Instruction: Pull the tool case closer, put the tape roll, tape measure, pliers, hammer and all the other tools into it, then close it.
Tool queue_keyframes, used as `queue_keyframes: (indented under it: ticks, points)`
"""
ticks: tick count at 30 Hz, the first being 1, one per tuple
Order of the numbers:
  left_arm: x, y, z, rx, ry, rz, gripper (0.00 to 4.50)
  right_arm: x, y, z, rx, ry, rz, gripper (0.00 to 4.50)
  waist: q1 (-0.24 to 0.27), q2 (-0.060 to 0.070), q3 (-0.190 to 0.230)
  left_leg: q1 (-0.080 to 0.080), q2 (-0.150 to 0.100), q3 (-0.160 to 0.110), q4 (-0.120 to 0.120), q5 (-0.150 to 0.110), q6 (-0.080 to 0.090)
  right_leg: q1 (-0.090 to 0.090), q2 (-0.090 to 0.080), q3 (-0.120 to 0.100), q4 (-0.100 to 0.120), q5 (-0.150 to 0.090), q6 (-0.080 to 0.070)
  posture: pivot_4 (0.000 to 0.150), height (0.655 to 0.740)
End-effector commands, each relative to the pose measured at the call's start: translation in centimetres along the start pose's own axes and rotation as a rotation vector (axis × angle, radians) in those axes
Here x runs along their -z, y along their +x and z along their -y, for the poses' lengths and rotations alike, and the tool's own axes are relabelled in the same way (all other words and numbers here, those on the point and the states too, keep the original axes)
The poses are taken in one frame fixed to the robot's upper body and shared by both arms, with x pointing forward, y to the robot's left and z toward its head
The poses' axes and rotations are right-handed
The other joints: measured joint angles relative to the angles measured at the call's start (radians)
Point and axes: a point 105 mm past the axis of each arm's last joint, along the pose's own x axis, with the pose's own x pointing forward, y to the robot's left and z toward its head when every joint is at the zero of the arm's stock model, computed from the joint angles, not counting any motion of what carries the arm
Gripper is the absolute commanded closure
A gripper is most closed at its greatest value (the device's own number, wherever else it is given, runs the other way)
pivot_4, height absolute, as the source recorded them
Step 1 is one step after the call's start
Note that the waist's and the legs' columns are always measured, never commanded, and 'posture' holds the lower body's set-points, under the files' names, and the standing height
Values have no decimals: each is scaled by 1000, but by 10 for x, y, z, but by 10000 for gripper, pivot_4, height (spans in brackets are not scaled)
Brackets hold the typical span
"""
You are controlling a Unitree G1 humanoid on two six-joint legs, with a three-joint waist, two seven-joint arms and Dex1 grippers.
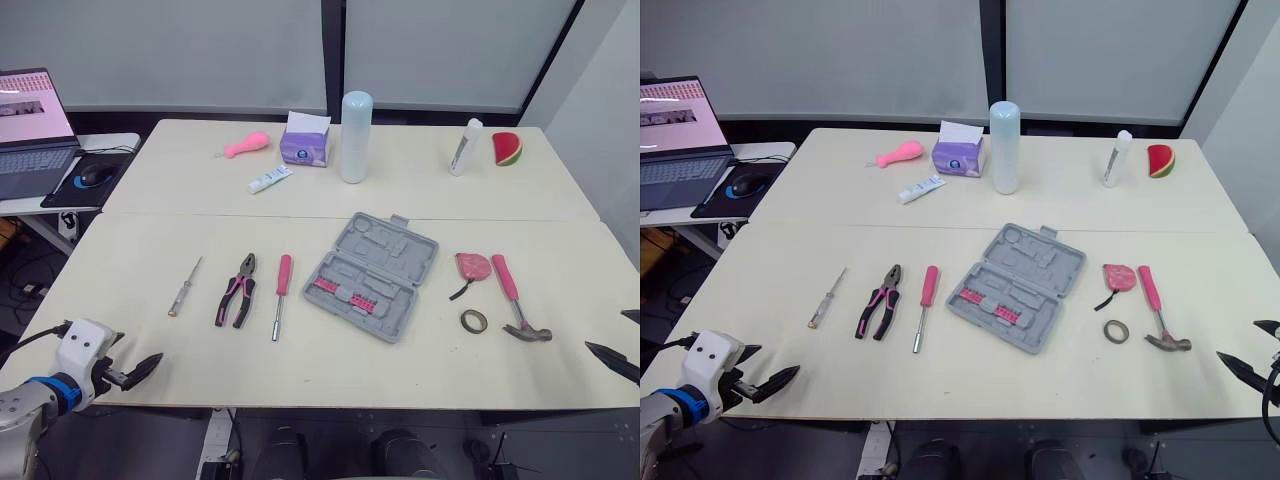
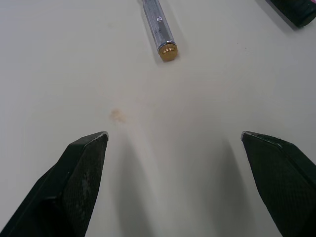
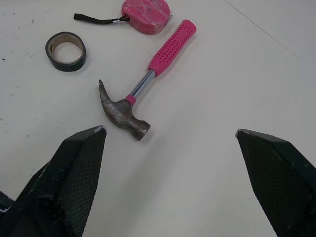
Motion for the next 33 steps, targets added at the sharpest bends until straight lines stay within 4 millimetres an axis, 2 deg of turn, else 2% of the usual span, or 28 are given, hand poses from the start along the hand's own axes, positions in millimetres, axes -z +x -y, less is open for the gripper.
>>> queue_keyframes:
  ticks: [1, 4, 14, 26, 33]
  points:
    - [-14, -5, -7, -5, 1, 49, 0, -7, -3, 1, -5, -46, 9, 237, 0, 0, 0, 0, 0, 0, 0, 0, 0, 0, 0, 0, 0, 0, 0, 1500, 7002]
    - [-20, -7, -9, 20, -17, 70, 0, -7, -5, 1, 0, -54, 17, 237, 0, 0, 0, -1, 0, -1, 0, 0, 0, 0, 0, -1, 0, 0, 0, 1500, 7002]
    - [-19, -11, -5, 88, -46, 66, 0, -8, -7, 0, 22, -84, 36, 237, -1, 0, 0, 0, 0, -1, 0, 0, 0, 0, 0, -1, 0, 0, 0, 1500, 7002]
    - [-20, -14, -7, 80, -50, 75, 0, -4, -9, -4, 35, -87, 33, 237, 0, 0, 0, -1, 0, -2, 0, 0, 0, 0, 0, -2, 0, 0, 0, 1500, 7002]
    - [-31, -12, 6, 149, -33, 98, 0, -5, -11, -5, 67, -89, 40, 237, 0, 0, 0, -1, 0, -2, 0, 0, 0, 0, 0, -2, 0, 0, 0, 1500, 7002]
